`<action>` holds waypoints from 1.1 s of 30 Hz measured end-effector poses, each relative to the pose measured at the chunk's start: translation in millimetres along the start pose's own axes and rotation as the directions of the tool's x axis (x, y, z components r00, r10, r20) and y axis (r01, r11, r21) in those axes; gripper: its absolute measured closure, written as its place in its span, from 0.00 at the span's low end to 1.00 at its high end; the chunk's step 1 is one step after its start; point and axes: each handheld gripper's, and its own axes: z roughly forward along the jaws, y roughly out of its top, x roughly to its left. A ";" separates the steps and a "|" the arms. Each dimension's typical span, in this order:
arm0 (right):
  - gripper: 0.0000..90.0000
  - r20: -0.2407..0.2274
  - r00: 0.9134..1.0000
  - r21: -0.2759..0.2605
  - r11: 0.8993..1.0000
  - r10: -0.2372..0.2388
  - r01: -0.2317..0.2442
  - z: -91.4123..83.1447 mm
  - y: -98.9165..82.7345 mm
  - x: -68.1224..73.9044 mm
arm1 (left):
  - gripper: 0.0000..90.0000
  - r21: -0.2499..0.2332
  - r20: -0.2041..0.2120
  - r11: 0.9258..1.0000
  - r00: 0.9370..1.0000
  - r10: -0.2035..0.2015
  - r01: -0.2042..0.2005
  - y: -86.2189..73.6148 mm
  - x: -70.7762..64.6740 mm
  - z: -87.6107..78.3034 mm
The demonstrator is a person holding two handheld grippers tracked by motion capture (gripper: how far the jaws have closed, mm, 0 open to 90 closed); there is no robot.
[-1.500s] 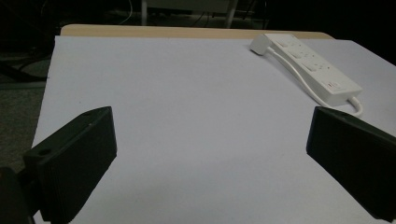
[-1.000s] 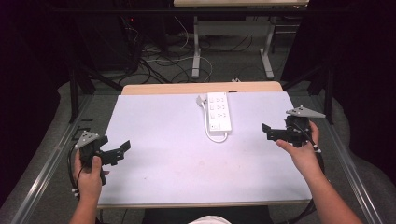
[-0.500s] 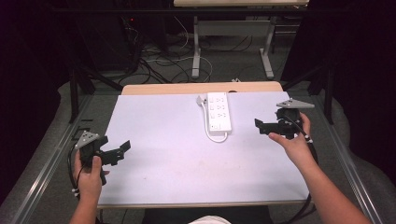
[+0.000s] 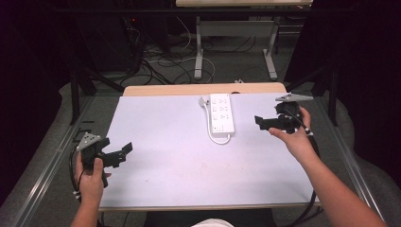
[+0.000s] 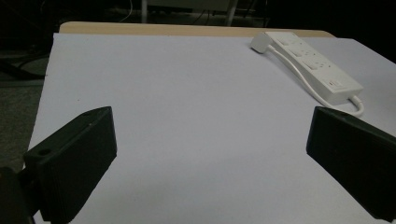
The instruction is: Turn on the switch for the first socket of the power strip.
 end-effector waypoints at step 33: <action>0.01 -0.004 0.998 0.087 0.994 -0.069 0.069 29.2 41.7 17.2 | 0.02 0.007 0.003 1.000 1.000 0.002 -0.002 -0.4 0.1 1.4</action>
